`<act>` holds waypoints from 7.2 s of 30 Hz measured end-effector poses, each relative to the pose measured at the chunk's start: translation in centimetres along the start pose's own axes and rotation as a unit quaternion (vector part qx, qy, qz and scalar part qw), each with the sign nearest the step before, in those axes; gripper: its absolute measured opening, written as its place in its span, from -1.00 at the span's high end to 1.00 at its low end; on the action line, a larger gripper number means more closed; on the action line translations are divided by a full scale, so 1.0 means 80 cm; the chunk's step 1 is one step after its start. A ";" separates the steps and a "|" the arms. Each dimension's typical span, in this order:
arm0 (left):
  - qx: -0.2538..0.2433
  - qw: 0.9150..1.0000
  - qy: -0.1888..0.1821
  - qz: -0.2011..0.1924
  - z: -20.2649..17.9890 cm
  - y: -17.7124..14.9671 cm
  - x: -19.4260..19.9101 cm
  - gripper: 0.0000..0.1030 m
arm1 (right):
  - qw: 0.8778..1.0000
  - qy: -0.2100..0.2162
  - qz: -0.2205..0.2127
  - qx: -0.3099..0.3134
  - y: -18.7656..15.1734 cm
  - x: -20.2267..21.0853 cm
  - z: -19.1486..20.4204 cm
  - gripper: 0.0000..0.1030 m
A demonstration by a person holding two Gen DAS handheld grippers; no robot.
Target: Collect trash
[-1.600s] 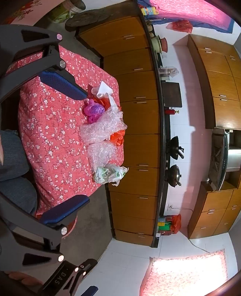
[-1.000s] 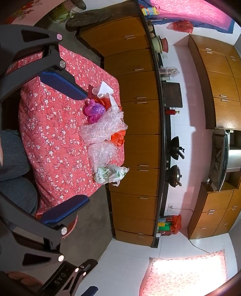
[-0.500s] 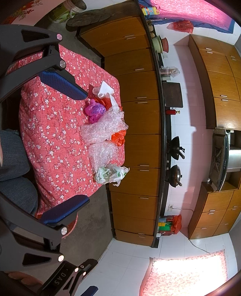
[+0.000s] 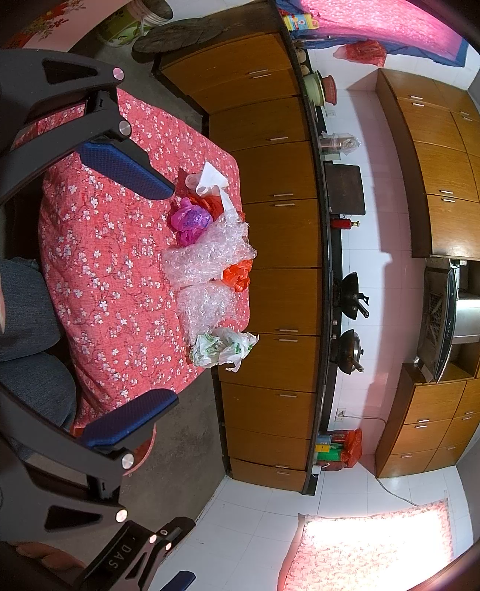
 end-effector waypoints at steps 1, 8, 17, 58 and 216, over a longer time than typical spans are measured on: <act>0.000 1.000 0.000 0.000 0.000 0.000 0.001 -0.96 | 1.000 0.000 0.000 0.000 0.000 0.000 0.000 -0.92; 0.001 1.000 0.000 0.002 0.001 0.001 -0.002 -0.96 | 1.000 0.000 0.000 0.000 -0.001 0.000 0.000 -0.93; 0.001 1.000 0.000 0.002 0.001 0.001 -0.002 -0.96 | 1.000 0.000 0.000 0.000 -0.001 0.000 0.000 -0.92; 0.024 0.999 0.018 0.020 0.015 0.000 -0.010 -0.96 | 1.000 0.027 -0.003 0.013 -0.003 -0.017 0.013 -0.92; -0.149 0.946 -0.182 0.224 -0.378 0.010 -0.390 0.27 | 0.976 0.080 0.187 -0.077 -0.043 -0.452 -0.204 0.19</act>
Point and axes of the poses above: each gripper's, at about its wrist camera, not at the fingertips, and x roughly against the way its jaws point, z to its left, y to its top, the point moved 2 cm from there along -x, roughly the way its jaws point, and after that the axes turned 8 degrees about z, right-handed, at the moved point
